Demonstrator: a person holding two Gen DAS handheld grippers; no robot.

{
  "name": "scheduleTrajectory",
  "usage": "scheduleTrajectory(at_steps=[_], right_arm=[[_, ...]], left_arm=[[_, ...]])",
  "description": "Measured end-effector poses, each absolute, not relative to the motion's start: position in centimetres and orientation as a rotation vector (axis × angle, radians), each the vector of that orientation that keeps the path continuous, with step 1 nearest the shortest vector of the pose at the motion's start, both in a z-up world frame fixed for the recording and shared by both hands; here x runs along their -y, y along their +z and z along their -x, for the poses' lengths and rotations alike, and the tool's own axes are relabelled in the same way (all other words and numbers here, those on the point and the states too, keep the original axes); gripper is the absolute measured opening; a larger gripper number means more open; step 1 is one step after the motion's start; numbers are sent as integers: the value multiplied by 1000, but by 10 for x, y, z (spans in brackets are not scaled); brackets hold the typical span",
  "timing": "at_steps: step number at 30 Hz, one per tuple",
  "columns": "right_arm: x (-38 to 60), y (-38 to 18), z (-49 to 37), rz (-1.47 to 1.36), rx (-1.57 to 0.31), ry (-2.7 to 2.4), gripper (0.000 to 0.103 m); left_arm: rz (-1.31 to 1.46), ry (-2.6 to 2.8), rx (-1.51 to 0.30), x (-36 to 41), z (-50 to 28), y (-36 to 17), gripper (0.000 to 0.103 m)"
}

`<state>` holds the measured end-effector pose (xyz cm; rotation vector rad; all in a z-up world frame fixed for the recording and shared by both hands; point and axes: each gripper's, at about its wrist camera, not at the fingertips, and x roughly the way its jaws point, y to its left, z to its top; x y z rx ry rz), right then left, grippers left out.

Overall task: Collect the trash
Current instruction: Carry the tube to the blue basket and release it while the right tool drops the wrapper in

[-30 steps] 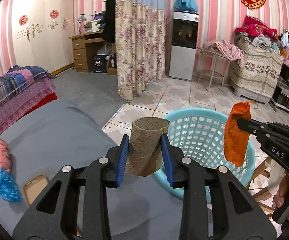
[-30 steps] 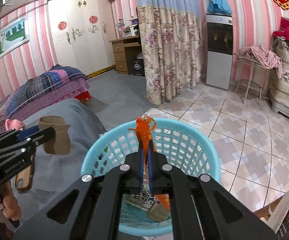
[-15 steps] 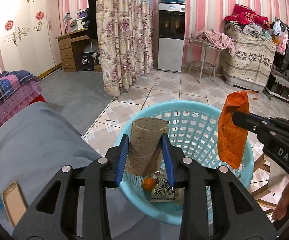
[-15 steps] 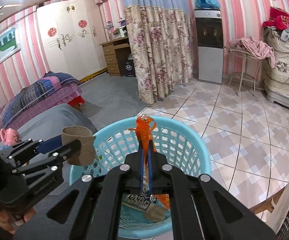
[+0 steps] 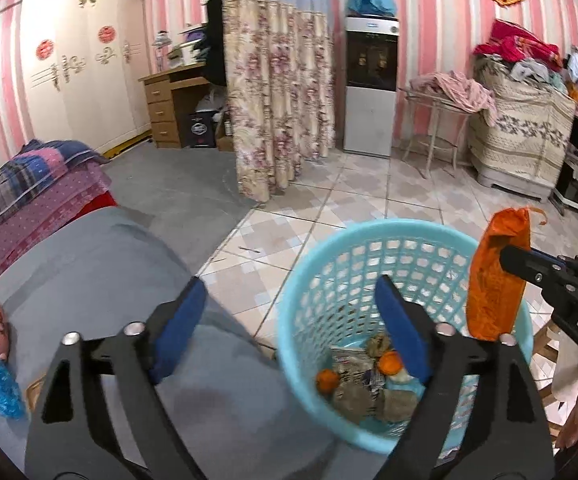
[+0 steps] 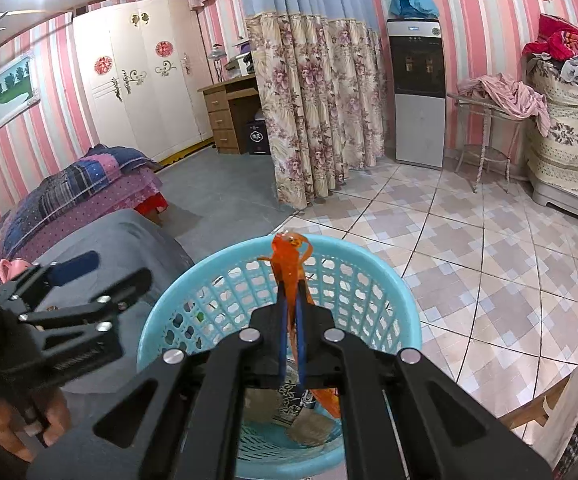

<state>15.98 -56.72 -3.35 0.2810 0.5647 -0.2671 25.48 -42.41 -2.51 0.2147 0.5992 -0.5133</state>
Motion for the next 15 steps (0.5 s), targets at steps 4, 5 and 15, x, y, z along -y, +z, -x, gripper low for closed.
scheduleTrajectory(at_steps=[4, 5, 15], right_arm=[[557, -37, -167, -259, -575, -251, 4], [553, -38, -170, -245, -577, -252, 4], [534, -53, -190, -216, -672, -258, 5]], left_arm=[[-169, -470, -601, 400, -258, -18, 92], [-162, -459, -599, 393, -259, -16, 92], [-149, -373, -572, 350, -254, -5, 95]])
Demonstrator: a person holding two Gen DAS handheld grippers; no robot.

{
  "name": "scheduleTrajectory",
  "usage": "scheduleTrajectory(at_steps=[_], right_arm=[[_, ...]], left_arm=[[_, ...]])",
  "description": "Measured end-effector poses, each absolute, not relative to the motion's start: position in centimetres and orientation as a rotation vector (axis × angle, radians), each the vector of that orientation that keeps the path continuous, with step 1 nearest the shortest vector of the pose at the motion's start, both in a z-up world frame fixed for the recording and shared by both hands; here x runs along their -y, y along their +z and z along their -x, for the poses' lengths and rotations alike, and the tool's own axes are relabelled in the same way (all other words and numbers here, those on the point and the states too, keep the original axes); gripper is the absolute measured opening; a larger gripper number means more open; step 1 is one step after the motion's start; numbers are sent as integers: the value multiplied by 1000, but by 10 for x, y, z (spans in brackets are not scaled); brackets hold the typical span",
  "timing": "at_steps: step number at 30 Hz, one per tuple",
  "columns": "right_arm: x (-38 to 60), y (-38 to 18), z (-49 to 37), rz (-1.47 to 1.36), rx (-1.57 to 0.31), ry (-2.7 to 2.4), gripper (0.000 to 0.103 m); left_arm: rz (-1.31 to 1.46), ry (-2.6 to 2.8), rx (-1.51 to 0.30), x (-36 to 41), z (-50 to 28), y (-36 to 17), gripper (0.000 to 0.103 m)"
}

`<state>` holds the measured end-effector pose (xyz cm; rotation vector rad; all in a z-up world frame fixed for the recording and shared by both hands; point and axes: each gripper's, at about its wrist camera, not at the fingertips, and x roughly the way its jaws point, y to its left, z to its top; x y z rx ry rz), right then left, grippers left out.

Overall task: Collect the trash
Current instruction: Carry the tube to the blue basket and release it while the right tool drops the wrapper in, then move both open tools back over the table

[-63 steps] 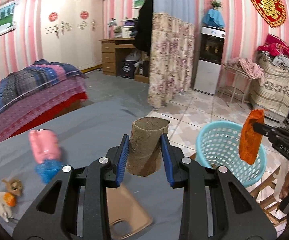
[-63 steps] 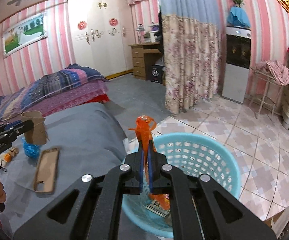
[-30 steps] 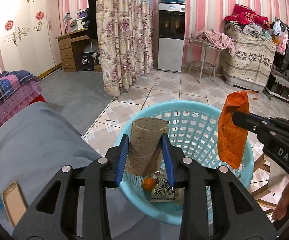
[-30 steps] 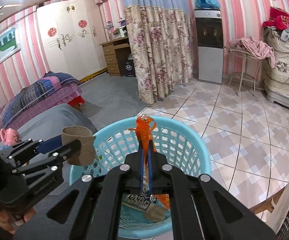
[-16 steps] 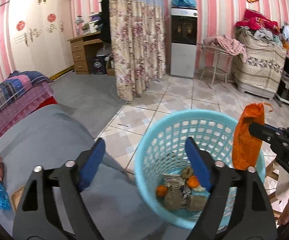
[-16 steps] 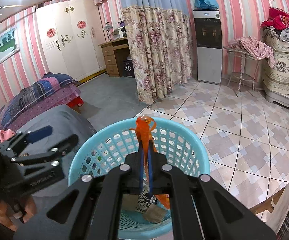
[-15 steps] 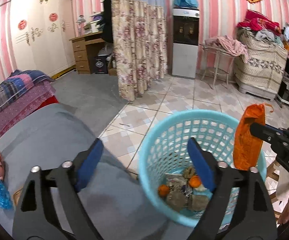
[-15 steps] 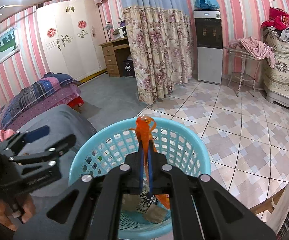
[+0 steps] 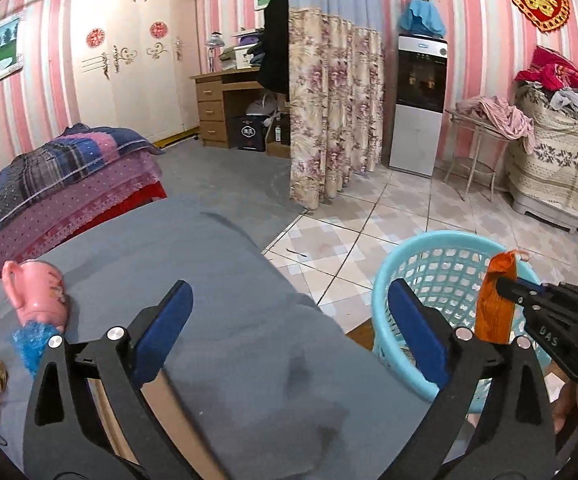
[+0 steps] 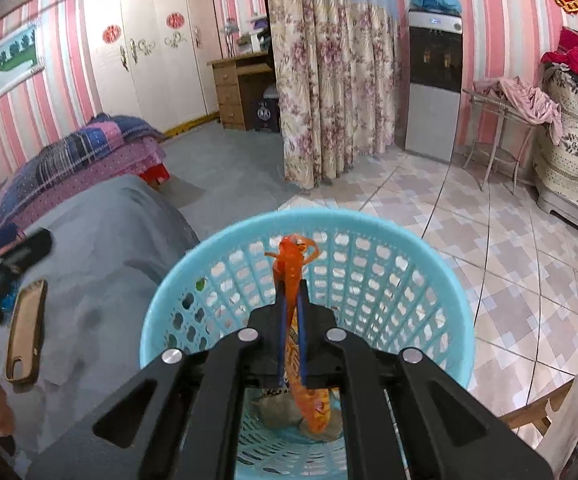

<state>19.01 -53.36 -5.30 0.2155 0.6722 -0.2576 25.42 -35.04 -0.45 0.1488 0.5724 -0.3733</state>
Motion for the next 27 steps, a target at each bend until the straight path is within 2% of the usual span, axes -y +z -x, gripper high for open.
scheduleTrajectory(at_steps=[2, 4, 5, 6, 9, 10, 12, 15, 27], right_arm=[[533, -53, -191, -215, -679, -259, 6], [531, -53, -192, -211, -683, -264, 20], [530, -53, -191, -210, -673, -267, 46], [529, -54, -191, -208, -666, -270, 64], [524, -55, -193, -193, -665, -272, 66], [523, -56, -193, -190, -669, -276, 70], [521, -54, -194, -182, -671, -286, 86], [518, -49, -193, -166, -661, -295, 92], [500, -25, -182, -152, -587, -274, 94]], left_arm=[[-138, -372, -583, 345, -254, -4, 95], [-132, -363, -586, 339, -253, -5, 95], [-131, -361, -587, 338, -252, -6, 95], [-130, -358, -589, 335, -251, -7, 95], [-129, -348, -590, 330, -250, -6, 95], [-129, -345, -589, 328, -250, -6, 95], [-124, -336, -585, 324, -249, -4, 96], [-113, -322, -580, 318, -248, -1, 97], [-95, -264, -567, 275, -235, 8, 97]])
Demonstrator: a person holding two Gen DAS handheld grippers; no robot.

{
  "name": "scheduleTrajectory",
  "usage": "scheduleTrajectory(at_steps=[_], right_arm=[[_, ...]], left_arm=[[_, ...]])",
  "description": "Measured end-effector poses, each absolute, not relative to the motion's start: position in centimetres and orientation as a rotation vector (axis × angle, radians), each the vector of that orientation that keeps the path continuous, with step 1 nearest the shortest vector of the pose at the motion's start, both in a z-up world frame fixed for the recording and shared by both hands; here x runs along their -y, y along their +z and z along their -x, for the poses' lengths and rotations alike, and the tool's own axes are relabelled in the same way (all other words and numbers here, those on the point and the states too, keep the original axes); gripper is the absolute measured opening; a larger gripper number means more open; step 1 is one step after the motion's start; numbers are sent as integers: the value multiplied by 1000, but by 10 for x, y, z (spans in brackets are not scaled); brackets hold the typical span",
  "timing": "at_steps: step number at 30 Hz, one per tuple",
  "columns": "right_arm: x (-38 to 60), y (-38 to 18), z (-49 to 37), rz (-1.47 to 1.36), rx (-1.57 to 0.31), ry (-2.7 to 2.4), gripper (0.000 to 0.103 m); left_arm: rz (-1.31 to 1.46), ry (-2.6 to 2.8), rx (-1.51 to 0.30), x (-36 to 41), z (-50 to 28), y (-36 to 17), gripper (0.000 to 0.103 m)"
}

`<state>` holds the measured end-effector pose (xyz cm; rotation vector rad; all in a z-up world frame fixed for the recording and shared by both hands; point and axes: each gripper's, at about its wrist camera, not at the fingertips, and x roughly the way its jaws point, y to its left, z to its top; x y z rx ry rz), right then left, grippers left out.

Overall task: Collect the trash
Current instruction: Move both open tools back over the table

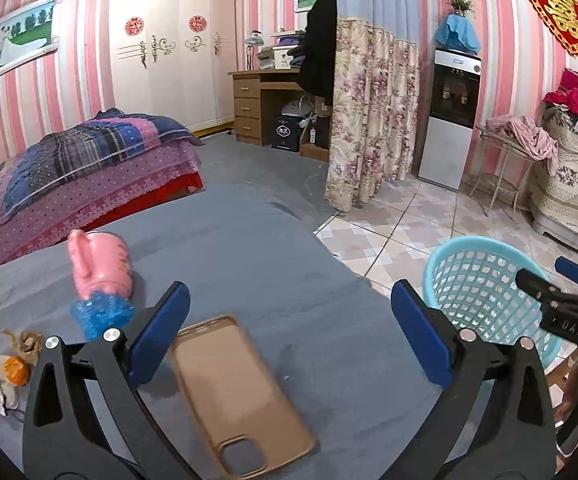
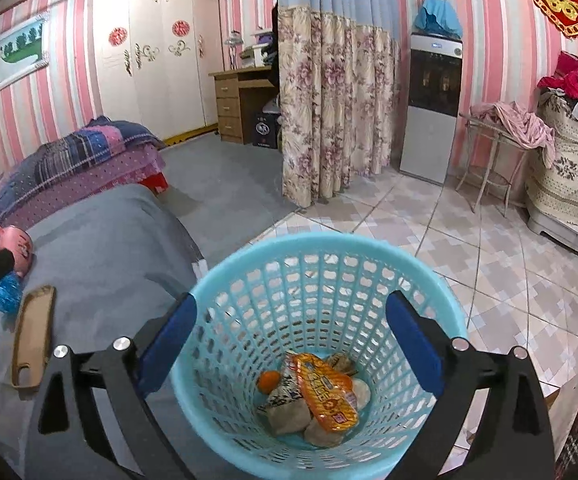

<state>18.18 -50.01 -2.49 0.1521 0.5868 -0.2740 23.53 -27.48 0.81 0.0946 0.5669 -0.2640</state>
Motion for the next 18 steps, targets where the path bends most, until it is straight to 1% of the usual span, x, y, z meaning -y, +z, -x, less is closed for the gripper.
scheduleTrajectory(at_steps=[7, 18], right_arm=[[475, -13, -178, -124, -559, -227, 95], [413, 0, -171, -51, -522, -105, 95]], left_arm=[[-91, -207, -568, 236, -222, 8, 97], [-44, -96, -587, 152, -195, -2, 97]])
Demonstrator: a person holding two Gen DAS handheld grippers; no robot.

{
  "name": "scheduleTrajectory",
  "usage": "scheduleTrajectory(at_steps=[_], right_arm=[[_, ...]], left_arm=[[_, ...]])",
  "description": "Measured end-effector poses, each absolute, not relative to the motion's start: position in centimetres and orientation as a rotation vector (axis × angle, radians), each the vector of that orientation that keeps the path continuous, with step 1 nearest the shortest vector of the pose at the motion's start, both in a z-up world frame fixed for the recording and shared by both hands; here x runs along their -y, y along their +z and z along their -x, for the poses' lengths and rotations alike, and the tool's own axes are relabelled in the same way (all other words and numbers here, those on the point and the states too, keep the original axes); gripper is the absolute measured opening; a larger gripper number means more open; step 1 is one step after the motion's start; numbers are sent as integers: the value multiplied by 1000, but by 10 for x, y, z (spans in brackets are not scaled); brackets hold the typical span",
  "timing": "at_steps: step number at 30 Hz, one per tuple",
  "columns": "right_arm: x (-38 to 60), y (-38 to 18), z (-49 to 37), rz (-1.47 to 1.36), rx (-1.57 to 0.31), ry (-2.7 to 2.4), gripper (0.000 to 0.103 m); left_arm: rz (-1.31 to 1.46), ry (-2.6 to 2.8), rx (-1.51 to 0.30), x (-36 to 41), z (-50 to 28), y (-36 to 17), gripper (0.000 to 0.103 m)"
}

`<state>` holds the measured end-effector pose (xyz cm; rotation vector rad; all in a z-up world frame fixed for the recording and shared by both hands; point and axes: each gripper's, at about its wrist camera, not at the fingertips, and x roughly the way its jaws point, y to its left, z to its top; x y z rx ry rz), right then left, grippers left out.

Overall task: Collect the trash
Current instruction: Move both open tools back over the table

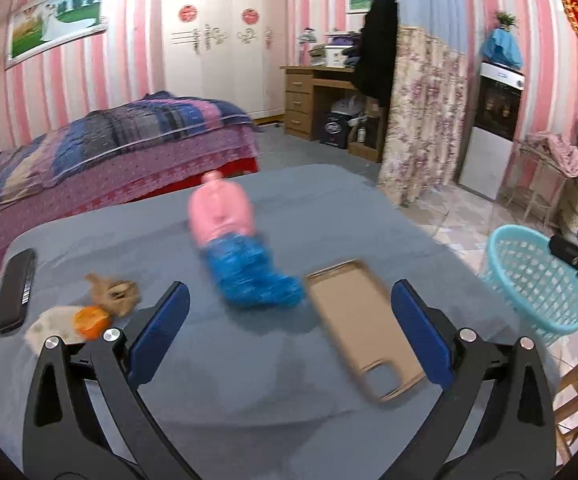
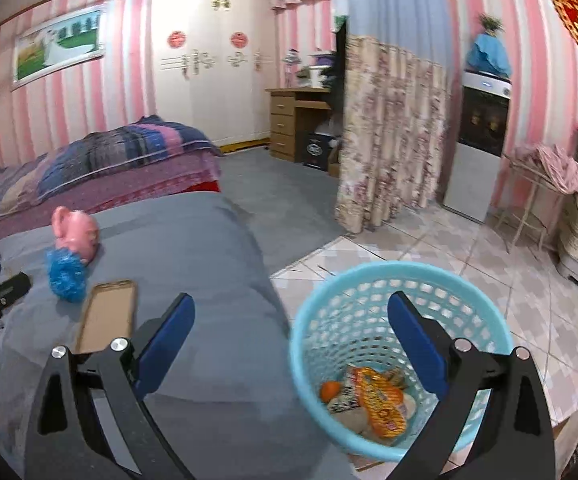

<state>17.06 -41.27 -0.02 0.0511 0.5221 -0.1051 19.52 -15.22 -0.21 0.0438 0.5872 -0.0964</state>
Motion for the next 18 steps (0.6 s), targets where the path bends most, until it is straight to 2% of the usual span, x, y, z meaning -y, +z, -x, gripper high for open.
scheduleTrajectory(at_steps=[18], right_arm=[[294, -15, -163, 87, -539, 121, 95]], left_arm=[[42, 144, -632, 6, -158, -13, 97]])
